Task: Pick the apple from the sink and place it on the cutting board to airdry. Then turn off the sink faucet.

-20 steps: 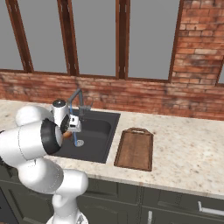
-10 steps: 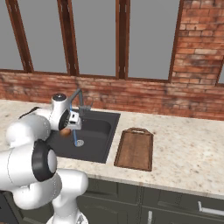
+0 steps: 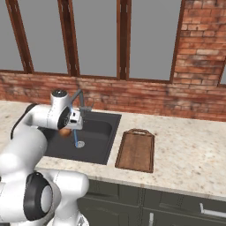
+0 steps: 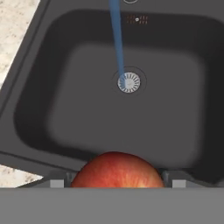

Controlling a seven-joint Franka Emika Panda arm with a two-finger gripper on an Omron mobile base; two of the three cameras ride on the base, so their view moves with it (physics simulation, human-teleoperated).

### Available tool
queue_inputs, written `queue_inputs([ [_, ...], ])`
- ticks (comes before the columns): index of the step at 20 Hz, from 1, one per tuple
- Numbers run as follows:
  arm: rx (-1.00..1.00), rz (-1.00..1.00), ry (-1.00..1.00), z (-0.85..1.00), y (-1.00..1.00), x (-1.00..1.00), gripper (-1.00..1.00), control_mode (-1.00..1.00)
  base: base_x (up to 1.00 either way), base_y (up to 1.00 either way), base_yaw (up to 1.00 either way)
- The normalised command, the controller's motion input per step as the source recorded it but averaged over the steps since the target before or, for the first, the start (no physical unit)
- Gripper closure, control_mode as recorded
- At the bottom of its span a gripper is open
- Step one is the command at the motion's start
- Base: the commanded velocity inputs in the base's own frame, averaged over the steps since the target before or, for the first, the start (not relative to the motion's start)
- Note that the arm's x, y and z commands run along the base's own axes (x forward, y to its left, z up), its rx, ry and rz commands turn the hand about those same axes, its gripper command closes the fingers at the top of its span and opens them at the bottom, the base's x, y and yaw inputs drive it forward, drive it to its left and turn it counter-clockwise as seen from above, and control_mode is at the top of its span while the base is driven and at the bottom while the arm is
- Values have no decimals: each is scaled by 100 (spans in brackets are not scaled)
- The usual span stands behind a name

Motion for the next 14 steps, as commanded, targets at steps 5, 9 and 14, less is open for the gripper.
queue_inputs([
  [5, 0, 0, 0, 45, -25, -51, 100, -100, 0, 0, 0],
  [9, 0, 0, 0, 27, -18, -52, 100, -100, 0, 0, 0],
  [14, 0, 0, 0, 29, -18, -52, 100, -100, 0, 0, 0],
])
